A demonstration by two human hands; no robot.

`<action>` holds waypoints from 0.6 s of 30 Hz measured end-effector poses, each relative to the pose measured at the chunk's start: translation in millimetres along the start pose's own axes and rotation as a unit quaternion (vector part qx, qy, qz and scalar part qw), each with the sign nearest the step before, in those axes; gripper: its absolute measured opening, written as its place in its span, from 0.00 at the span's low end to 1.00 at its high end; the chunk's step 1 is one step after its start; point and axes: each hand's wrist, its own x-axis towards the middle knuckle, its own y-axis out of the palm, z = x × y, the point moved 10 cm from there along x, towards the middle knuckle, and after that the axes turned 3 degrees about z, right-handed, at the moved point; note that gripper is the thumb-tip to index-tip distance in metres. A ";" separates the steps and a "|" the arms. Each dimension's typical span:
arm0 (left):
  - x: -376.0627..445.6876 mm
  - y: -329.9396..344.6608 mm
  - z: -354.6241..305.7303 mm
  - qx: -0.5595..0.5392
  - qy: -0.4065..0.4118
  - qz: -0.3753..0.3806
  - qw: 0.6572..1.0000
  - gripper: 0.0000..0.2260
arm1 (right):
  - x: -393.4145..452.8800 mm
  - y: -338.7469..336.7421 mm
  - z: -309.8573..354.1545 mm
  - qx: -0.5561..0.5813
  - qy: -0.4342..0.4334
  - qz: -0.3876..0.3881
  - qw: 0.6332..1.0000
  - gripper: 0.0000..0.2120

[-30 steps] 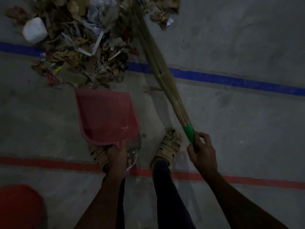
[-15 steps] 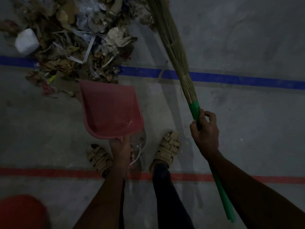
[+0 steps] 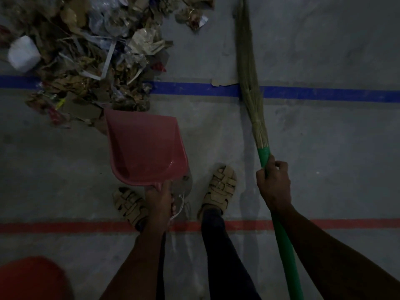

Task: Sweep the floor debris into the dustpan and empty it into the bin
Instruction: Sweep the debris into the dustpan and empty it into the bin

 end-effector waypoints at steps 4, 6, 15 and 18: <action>-1.6 -2.5 1.9 0.003 0.002 -0.002 1.000 0.08 | 5.1 9.2 -2.0 -0.023 -0.012 0.056 0.998 0.26; -1.2 -3.1 4.2 0.007 -0.003 -0.004 1.000 0.08 | 8.9 12.3 6.4 -0.026 -0.031 0.078 0.996 0.27; -1.6 -3.7 -10.9 0.003 0.018 -0.005 1.000 0.14 | 24.2 2.8 80.1 0.062 -0.142 0.048 0.987 0.31; -4.6 -3.2 -22.8 -0.004 0.029 -0.004 1.000 0.14 | 20.9 -16.5 91.0 0.092 -0.147 -0.008 0.985 0.28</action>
